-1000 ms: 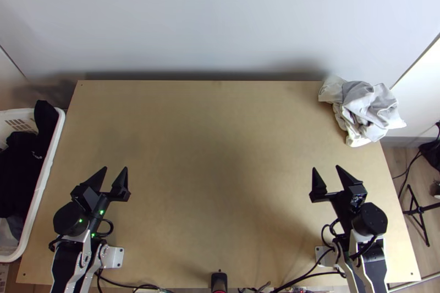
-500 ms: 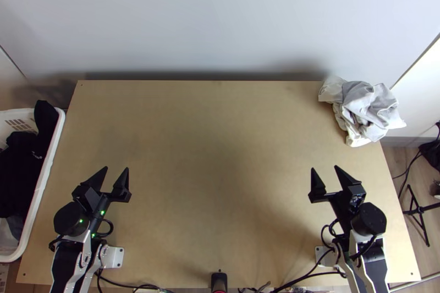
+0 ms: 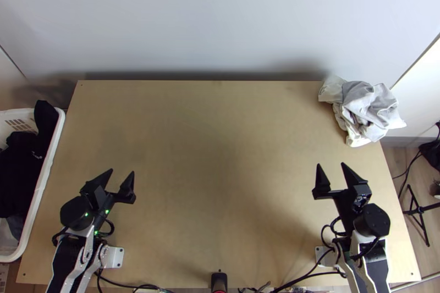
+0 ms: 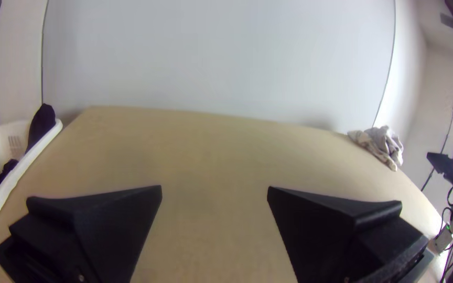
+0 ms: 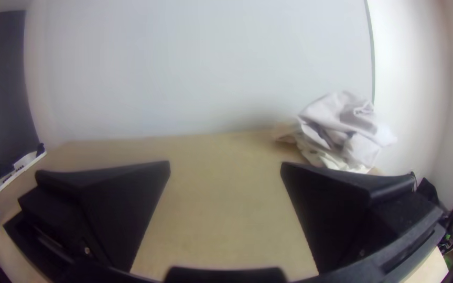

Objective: Fold the t-shirt

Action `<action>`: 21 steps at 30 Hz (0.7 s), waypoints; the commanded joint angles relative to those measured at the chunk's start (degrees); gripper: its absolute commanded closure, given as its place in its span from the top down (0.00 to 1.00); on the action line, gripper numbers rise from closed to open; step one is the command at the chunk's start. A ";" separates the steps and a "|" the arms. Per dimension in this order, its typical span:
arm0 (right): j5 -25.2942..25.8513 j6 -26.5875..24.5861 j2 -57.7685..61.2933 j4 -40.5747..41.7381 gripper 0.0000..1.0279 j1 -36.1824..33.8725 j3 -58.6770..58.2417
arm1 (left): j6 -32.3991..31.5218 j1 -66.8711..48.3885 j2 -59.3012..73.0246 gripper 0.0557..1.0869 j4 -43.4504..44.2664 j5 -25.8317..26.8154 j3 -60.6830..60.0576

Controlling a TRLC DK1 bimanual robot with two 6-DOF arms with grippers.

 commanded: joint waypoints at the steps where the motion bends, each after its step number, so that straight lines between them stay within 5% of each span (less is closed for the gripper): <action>1: 0.72 -2.38 6.63 0.25 0.95 -0.23 5.23 | 1.90 0.72 11.06 0.95 1.40 -0.11 6.57; 21: 4.85 -1.50 46.27 -5.29 0.95 3.99 44.87 | -3.38 5.55 35.49 0.95 -14.24 0.33 39.35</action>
